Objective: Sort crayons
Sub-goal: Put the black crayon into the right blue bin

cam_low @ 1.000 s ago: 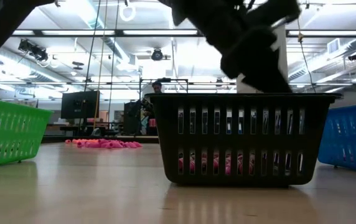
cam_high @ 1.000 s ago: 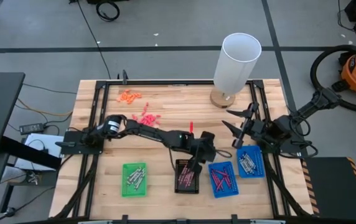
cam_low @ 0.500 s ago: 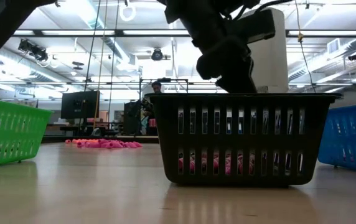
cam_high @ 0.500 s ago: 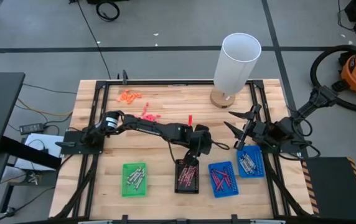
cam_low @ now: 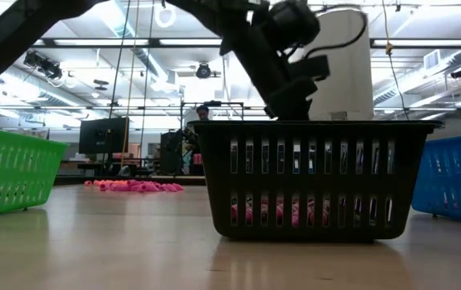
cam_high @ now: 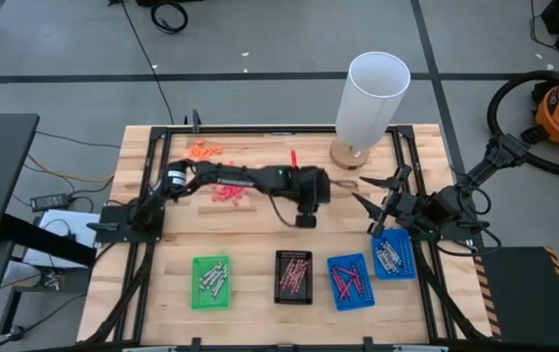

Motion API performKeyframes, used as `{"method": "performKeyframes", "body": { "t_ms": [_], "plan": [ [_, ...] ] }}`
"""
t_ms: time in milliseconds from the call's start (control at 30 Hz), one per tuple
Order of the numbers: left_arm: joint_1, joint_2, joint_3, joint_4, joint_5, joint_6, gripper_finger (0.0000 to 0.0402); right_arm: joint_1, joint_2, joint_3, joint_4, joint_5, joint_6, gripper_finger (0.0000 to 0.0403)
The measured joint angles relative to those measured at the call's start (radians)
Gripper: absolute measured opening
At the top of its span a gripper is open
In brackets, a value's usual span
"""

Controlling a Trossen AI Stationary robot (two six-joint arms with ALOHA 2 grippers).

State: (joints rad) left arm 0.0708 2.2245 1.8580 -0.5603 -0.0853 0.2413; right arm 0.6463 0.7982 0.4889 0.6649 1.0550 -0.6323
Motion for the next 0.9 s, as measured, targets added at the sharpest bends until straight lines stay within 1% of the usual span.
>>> {"method": "performKeyframes", "body": {
  "t_ms": [167,267,333,533,767,900],
  "plan": [
    [0.073,0.016,0.0,-0.013,-0.003,-0.086,0.0118,0.0,0.0,0.0,-0.005,0.0,0.0,0.02],
    [0.104,0.032,-0.001,-0.027,-0.003,-0.098,0.0118,0.0,0.0,0.0,-0.007,0.0,0.0,0.02],
    [0.115,0.034,-0.002,-0.067,-0.003,-0.084,0.0118,0.0,0.001,0.0,-0.011,0.0,0.004,0.02],
    [0.104,0.03,-0.001,-0.048,-0.005,-0.003,0.0116,-0.014,0.002,0.0,-0.081,0.027,0.064,0.02],
    [0.087,0.028,-0.001,-0.046,-0.008,0.038,0.0085,-0.072,0.002,0.0,-0.205,0.026,0.219,0.02],
    [0.086,0.028,-0.001,-0.103,-0.008,0.041,0.0063,-0.099,0.002,0.0,-0.254,0.019,0.289,0.02]
  ]
}}
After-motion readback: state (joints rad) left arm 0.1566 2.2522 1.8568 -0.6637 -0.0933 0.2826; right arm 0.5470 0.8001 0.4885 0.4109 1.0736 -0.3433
